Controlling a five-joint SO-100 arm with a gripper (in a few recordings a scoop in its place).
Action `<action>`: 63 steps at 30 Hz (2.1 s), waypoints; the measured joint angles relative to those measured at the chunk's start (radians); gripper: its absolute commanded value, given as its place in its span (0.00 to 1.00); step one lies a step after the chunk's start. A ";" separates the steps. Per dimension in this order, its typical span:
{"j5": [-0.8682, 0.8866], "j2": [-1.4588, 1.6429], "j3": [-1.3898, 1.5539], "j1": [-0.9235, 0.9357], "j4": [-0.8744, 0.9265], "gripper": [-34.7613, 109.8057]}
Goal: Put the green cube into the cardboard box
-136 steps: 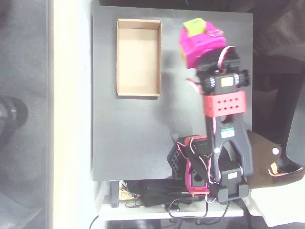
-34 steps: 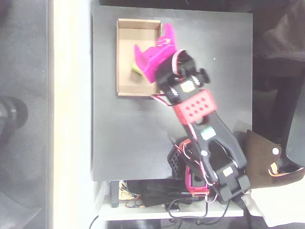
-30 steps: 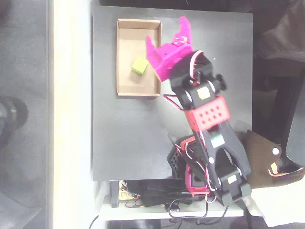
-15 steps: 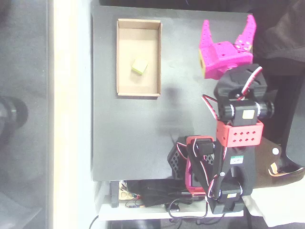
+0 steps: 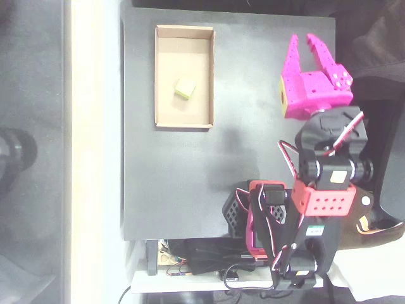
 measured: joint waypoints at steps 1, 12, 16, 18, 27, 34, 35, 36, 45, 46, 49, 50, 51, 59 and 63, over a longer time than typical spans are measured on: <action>0.000 0.040 0.037 0.000 0.000 0.26; -0.003 0.480 0.492 -0.006 0.000 0.26; -0.003 0.540 0.637 -0.006 0.000 0.26; -0.003 0.554 0.692 -0.008 -0.002 0.26; -0.005 0.617 0.922 -0.006 -0.003 0.25; -0.005 0.621 1.109 -0.008 -0.003 0.26; -0.005 0.620 1.115 -0.008 0.000 0.26; -0.005 0.630 1.131 -0.008 0.000 0.26; -0.005 0.699 1.158 -0.006 0.002 0.26; -0.005 0.707 1.158 -0.006 0.003 0.26; -0.005 0.721 1.158 -0.006 0.026 0.26; -0.005 0.735 1.158 -0.006 0.048 0.26; -0.005 0.749 1.158 -0.006 0.075 0.26; -0.005 0.813 1.158 -0.006 0.324 0.26; 0.002 0.813 1.158 -0.006 0.399 0.26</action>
